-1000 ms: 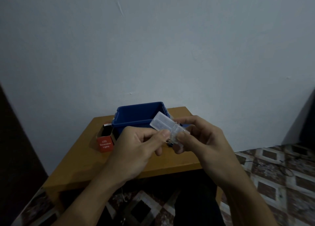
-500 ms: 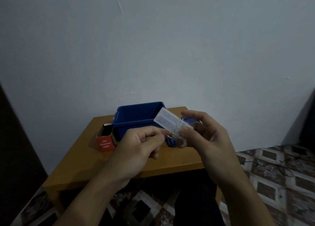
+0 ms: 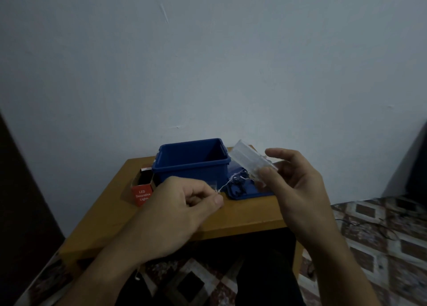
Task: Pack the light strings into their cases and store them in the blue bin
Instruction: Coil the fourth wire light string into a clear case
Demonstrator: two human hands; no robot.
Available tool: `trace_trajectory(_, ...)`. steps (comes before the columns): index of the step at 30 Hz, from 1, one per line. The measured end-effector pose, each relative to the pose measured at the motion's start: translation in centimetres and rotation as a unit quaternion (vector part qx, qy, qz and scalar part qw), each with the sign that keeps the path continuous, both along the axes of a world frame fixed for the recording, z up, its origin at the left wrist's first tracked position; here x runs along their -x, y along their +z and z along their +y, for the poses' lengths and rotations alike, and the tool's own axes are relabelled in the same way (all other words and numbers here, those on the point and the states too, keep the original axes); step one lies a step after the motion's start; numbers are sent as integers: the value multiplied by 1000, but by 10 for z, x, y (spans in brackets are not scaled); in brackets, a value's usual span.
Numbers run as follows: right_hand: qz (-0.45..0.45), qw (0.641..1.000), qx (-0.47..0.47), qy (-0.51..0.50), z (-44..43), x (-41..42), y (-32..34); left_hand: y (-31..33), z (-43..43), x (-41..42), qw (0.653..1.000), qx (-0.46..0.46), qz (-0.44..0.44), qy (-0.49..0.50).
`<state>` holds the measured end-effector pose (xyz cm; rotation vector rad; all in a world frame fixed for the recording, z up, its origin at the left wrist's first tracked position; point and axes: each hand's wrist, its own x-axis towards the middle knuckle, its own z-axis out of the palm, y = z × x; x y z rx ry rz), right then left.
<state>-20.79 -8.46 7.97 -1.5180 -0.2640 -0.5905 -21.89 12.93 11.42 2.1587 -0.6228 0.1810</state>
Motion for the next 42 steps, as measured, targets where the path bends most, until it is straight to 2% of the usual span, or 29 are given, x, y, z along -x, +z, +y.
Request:
trace_trajectory(4,20,998,57,-18,0,-3,-4,17,2,9,998,-27,-55,-16)
trace_trajectory(7,27,993,118,-17,5,-4,-7,28,3,12,987,-120,-100,-29)
trace_trajectory(10,35,982,185,14,8,-2,-7,40,2,8,950,-229,-213,-14)
trace_trajectory(12,36,971,236,34,8,1,-7,47,-1,0,924,-282,-257,-7)
trace_trajectory(15,49,958,270,85,6,5,-4,54,-1,-18,925,-297,-236,-12)
trace_trajectory(22,60,958,145,238,-1,10,2,51,2,-41,984,-160,-63,-50)
trace_trajectory(26,50,950,63,302,-3,11,4,44,1,-42,990,-88,35,-104)
trace_trajectory(31,23,950,-43,309,-3,10,7,18,-1,-36,967,127,181,-129)
trace_trajectory(36,23,963,-124,239,6,8,7,-7,-12,-22,925,281,203,-153)
trace_trajectory(39,13,977,-105,185,11,9,7,-17,-17,-19,912,336,177,-157)
trace_trajectory(42,8,990,-55,129,15,10,5,-21,-23,-19,925,347,137,-69)
